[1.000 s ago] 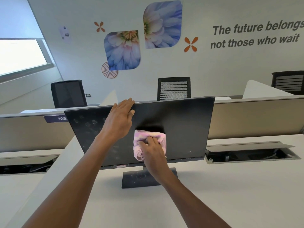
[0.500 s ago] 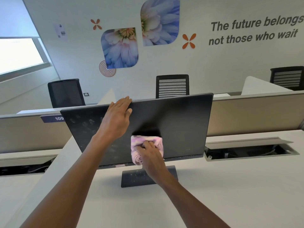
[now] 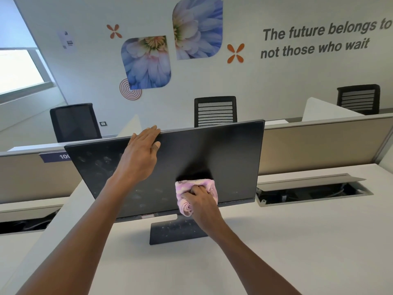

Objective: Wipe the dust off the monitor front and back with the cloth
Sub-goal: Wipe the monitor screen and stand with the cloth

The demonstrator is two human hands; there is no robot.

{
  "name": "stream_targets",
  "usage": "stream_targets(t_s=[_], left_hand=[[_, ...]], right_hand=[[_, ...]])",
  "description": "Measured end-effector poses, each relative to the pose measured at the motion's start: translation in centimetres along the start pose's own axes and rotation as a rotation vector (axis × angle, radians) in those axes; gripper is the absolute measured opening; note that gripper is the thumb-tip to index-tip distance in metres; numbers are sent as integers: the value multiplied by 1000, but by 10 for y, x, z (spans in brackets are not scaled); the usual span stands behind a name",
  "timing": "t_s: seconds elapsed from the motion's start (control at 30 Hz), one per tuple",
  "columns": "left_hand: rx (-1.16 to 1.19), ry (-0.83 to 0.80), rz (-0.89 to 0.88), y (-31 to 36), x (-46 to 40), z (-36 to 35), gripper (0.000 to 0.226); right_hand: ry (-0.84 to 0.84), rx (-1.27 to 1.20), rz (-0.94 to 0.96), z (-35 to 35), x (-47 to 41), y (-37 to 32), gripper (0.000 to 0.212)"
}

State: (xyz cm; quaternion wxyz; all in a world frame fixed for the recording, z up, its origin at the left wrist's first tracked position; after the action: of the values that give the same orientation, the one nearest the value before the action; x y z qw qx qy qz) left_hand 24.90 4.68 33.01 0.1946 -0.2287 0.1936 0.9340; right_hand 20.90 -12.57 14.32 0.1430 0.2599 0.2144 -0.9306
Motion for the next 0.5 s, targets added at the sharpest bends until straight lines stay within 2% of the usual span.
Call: stream_targets(t_s=[0.1,0.27,0.37,0.43,0.5], left_hand=[[0,-3,5,1,0,2,46],[0,1,12,3,2,2,47],[-1,-3,11,4,1,1,46],[2,-1,17,6,2,3,46],[6,4,25,7,3,4,46]], right_hand=[[-2,22,-50,1,11,23,40],[163,-37,-85,31,-4,27,42],[75,-52,-20,24,-2,23,42],[68,-60,-25,17,9,35,33],[132,-76,-85,20,18,53,17]])
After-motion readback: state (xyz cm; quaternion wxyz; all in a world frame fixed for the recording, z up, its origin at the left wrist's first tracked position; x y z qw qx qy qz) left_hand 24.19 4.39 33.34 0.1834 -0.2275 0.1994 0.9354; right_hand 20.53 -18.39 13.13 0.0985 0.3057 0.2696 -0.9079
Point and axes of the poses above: each hand's wrist, its own x-axis away from the middle knuckle, its own z-axis out of the back of the hand, y = z × x, the point moved 2 cm from there along -x, towards the middle knuckle, and after that the axes turned 1 degree about -x, right-handed, at the moved point
